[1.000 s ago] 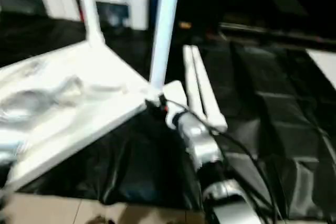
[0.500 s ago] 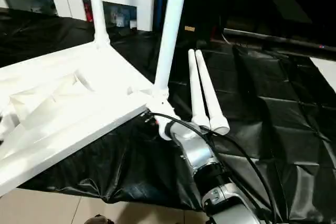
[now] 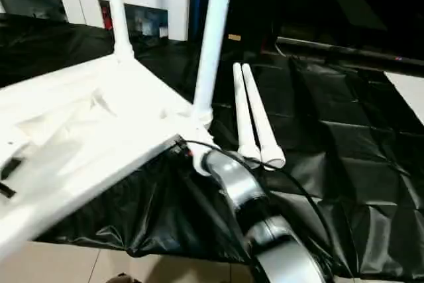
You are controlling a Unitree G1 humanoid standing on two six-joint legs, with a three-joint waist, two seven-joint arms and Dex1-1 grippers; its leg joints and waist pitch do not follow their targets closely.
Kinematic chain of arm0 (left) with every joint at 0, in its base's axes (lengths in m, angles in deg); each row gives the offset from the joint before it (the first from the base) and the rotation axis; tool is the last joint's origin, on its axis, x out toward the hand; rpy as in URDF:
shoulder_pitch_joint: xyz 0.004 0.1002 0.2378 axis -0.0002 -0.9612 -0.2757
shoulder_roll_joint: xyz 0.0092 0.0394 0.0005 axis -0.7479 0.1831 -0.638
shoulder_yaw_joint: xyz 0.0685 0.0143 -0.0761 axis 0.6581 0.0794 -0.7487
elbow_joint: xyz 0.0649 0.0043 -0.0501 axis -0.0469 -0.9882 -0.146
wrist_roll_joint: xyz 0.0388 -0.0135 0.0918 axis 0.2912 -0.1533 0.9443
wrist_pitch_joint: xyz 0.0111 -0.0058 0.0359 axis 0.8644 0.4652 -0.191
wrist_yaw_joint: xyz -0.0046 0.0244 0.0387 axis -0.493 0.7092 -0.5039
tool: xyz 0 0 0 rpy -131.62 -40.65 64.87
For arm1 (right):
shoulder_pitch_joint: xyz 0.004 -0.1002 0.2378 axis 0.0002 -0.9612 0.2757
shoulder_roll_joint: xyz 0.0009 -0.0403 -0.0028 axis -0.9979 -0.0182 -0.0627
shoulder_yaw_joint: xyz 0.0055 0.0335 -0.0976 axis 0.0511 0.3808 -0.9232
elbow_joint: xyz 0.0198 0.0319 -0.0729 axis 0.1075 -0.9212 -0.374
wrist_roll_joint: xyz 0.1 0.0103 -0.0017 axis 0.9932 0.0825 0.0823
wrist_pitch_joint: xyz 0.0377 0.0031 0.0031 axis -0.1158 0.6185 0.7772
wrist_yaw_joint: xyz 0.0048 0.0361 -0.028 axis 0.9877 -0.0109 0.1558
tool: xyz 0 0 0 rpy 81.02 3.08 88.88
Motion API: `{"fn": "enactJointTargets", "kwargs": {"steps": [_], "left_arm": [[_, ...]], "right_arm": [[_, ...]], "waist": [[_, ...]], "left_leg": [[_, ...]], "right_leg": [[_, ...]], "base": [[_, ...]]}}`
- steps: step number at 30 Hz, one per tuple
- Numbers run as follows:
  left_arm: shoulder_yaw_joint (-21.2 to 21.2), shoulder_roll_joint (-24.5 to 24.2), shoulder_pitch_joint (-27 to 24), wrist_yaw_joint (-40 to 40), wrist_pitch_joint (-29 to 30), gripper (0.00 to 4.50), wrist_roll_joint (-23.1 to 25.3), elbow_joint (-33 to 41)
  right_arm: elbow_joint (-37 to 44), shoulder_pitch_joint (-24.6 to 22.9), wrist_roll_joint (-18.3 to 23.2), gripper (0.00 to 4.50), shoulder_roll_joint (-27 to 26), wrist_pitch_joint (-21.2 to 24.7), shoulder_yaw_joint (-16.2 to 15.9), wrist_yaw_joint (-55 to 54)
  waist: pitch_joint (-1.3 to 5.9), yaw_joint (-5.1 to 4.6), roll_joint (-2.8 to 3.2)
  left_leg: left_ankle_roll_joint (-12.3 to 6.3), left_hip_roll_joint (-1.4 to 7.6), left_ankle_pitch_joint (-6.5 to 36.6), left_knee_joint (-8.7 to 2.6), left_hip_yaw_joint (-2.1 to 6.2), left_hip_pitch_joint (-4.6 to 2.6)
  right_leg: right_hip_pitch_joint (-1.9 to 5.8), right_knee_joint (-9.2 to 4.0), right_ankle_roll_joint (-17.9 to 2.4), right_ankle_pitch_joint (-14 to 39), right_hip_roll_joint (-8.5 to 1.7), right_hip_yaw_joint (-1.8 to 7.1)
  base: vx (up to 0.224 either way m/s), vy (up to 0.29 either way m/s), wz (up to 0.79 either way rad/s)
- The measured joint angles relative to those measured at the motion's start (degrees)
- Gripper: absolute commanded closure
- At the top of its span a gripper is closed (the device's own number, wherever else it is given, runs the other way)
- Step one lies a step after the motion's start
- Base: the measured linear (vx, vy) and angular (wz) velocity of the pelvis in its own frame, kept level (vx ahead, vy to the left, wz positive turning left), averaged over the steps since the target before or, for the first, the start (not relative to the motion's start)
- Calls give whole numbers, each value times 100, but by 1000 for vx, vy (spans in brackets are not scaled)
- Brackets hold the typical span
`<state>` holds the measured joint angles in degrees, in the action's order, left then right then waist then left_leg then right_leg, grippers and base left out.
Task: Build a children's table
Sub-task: Rotate table base
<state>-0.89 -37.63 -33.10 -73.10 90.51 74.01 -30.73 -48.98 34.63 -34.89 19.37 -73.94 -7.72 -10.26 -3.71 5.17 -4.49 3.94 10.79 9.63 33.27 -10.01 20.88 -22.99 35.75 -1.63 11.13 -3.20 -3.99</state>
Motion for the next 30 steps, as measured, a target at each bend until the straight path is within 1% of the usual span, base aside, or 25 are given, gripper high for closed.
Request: {"fn": "enactJointTargets", "kwargs": {"steps": [2, 6, 9, 13, 16, 17, 20, 23, 25, 26, 27, 28, 29, 30], "left_arm": [[39, -72, 0, -261, 33, 365, -180, 76], [198, -218, -60, -1051, 105, 365, -712, 477], [324, -241, -75, -1438, 49, 365, -967, 678], [562, -228, -41, -1737, -17, 365, -1173, 828], [797, -48, 199, -1736, -46, 365, -1196, 701], [914, 45, 360, -1719, -117, 365, -1160, 541], [1145, 265, 651, -1632, -303, 365, -1038, 182], [1325, 667, 1099, -1356, -614, 365, -880, -423], [1425, 1072, 1552, -954, -968, 365, -721, -1130], [1442, 1197, 1691, -763, -1097, 365, -665, -1378], [1498, 1384, 1969, -484, -1303, 365, -572, -1844], [1509, 1509, 2125, -261, -1429, 365, -519, -2119], [1509, 1596, 2254, -54, -1574, 365, -467, -2346], [1519, 1675, 2420, 176, -1750, 365, -414, -2624]], "right_arm": [[-220, 118, 61, 64, -27, -55, 64, -57], [-512, 287, 100, 64, 3, -112, 225, -107], [-657, 370, 100, 64, -1, -203, 226, -104], [-807, 455, 99, 64, 9, -347, 240, -94], [-940, 507, 95, 64, 48, -447, 293, -99], [-969, 521, 90, 64, 82, -464, 318, -105], [-1001, 586, 81, 64, 131, -500, 326, -112], [-1021, 622, 56, 64, 223, -578, 330, -162], [-1012, 634, 30, 64, 303, -644, 332, -206], [-1006, 655, 30, 64, 321, -670, 336, -206], [-958, 657, 30, 64, 387, -696, 359, -206], [-910, 668, 30, 64, 417, -703, 381, -206], [-840, 674, 32, 64, 432, -706, 392, -204], [-723, 676, 39, 64, 453, -708, 418, -187]], "waist": [[5, -3, -8], [5, 4, -10], [5, -8, -11], [5, -16, -10], [10, -11, -18], [11, 8, -19], [15, 5, -25], [7, 31, -13], [-5, 67, 6], [-8, 65, 10], [-9, 72, 12], [-11, 68, 14], [-20, 65, 28], [-24, 38, 35]], "left_leg": [[0, 0, 0, 4, 0, 0], [0, 1, 0, 20, 0, 10], [0, 3, 0, 18, 0, 10], [0, 4, 0, 15, -1, 8], [1, 3, 0, 16, -1, 9], [1, 3, -1, 17, -1, 11], [2, 3, -1, 19, -2, 11], [2, 3, -1, 22, -2, 12], [2, 4, -2, 22, -2, 13], [2, 4, -2, 23, -2, 15], [2, 5, -2, 24, -1, 15], [2, 5, -2, 23, -1, 18], [3, 7, -2, 26, 0, 15], [4, 7, -3, 29, 0, 17]], "right_leg": [[0, 1, -1, -1, 0, 0], [-1, 3, -22, -13, 0, 1], [-4, 6, -22, -13, 0, 0], [-7, 13, -21, -13, 0, 0], [-7, 16, -24, -14, 0, 0], [-6, 16, -25, -14, 0, 0], [-3, 19, -27, -16, 0, 1], [0, 22, -21, -14, 0, 2], [4, 23, -6, -9, 0, 2], [3, 23, -3, -14, 0, 1], [2, 23, -3, -15, 0, 0], [0, 23, -1, -17, 0, 0], [1, 23, -1, -18, 0, -1], [-2, 22, 0, -25, 0, -1]], "base": [[0, 0, 0], [0, 0, 0], [0, 0, 0], [0, 0, 0], [0, 0, 0], [0, 0, 0], [0, 0, 0], [0, 0, 0], [0, 0, 0], [0, 0, 0], [0, 0, 0], [0, 0, 0], [0, 0, 0], [0, 0, 0]]}}
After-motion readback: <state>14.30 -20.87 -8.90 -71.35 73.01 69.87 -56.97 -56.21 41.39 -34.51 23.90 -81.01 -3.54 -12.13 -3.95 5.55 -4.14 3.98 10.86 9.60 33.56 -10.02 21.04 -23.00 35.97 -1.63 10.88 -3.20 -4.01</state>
